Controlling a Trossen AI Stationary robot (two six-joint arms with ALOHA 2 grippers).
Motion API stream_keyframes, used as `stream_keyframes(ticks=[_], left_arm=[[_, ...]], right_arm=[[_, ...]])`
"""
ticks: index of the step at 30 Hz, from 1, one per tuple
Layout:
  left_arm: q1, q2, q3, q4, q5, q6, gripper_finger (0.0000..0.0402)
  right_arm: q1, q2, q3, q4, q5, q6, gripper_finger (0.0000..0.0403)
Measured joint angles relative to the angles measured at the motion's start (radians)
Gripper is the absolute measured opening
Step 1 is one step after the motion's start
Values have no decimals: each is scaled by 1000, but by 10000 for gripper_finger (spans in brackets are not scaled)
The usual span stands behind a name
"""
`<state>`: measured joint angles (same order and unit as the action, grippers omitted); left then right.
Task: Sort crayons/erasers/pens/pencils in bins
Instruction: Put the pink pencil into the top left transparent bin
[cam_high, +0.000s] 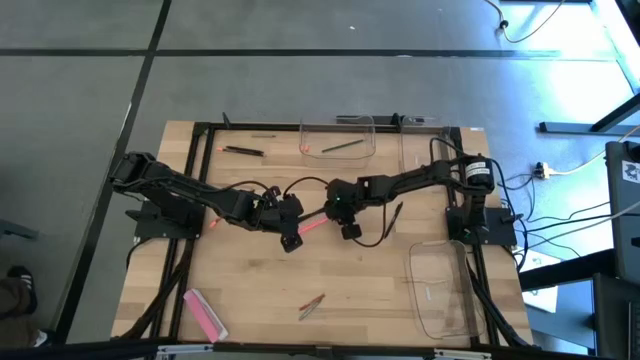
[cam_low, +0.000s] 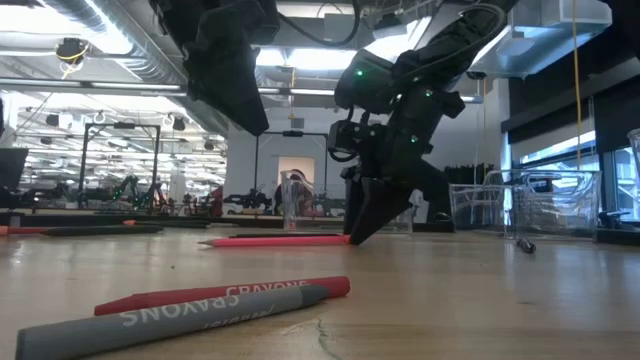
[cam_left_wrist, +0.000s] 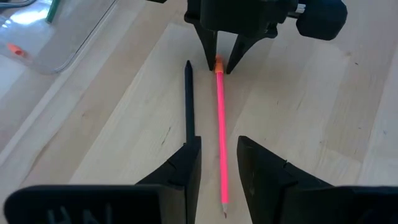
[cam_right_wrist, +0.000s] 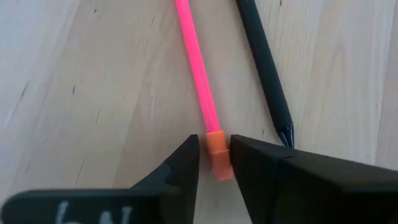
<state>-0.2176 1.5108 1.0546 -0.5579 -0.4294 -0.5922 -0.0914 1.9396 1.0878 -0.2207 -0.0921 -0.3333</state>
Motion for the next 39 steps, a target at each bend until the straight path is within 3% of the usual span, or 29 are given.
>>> stream_keyframes(ticks=[9, 39], left_arm=[[0, 0, 0, 0, 0, 0, 96], [0, 0, 0, 0, 0, -3, 96]], right_arm=[[0, 1, 0, 0, 0, 15, 56], [3, -73, -4, -28, 8, 70, 54]])
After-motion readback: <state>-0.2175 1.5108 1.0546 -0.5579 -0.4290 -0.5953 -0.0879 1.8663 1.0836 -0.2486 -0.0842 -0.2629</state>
